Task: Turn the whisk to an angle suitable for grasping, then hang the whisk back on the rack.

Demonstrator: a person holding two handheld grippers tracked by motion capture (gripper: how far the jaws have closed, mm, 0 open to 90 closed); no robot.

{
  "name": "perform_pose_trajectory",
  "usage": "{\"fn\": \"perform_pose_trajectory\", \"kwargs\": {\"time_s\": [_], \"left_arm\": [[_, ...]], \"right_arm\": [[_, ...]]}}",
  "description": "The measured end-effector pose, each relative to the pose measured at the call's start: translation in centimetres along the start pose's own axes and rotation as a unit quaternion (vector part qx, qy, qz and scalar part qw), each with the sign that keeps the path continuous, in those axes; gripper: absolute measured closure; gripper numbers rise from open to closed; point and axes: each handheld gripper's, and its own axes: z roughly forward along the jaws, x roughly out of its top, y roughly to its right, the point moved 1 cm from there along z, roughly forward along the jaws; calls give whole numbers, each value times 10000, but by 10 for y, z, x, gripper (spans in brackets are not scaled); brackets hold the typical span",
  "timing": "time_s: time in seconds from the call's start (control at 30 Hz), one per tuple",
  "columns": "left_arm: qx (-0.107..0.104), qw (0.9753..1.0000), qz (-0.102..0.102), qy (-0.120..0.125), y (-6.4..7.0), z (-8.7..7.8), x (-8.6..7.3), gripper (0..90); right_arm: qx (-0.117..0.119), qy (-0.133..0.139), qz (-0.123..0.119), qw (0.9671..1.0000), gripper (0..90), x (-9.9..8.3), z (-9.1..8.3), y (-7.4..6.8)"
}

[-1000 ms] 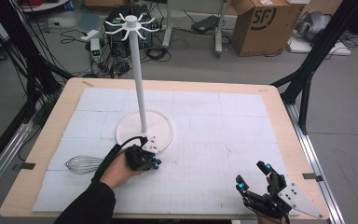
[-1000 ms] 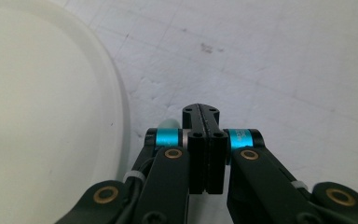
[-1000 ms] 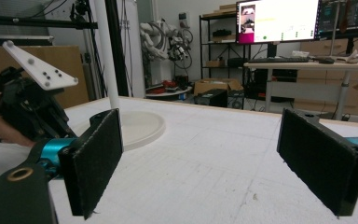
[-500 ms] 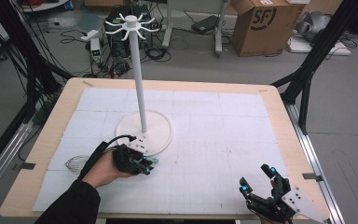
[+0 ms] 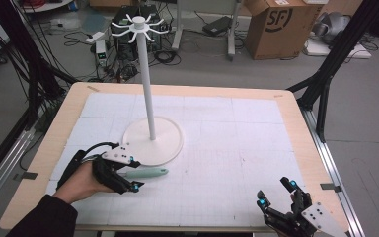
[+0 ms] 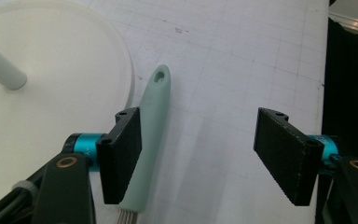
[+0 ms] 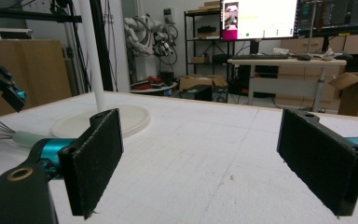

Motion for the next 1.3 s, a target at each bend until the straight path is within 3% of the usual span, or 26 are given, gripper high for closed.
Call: {"fn": "perform_pose_trajectory", "kwargs": {"time_s": [0.27,0.5,0.77,0.9,1.03,1.17,1.3], "left_arm": [[91,9997,39,224,-7,-31,-12,281],[160,9993,-47,328,-12,-39,-21,277],[-82,9998,-3,176,-20,-23,-10,277],[-47,9999,-111,-40,-30,-13,0,226],[-168,9997,-81,-174,-35,-3,6,268],[-93,9985,-12,-537,-36,11,4,297],[-144,9968,-11,-790,-36,25,4,307]], "right_arm": [[-55,-38,-20,10000,135,-1,-3,0],[-78,-61,-34,9999,135,-2,-3,0],[-84,-60,-41,9999,135,-2,-3,0],[-86,-74,-25,9999,135,-2,-3,0],[-81,-31,-33,10000,135,-1,-4,1],[-54,-33,-4,10000,135,-1,-3,1],[-56,-17,10,10000,135,0,-4,0]]}}
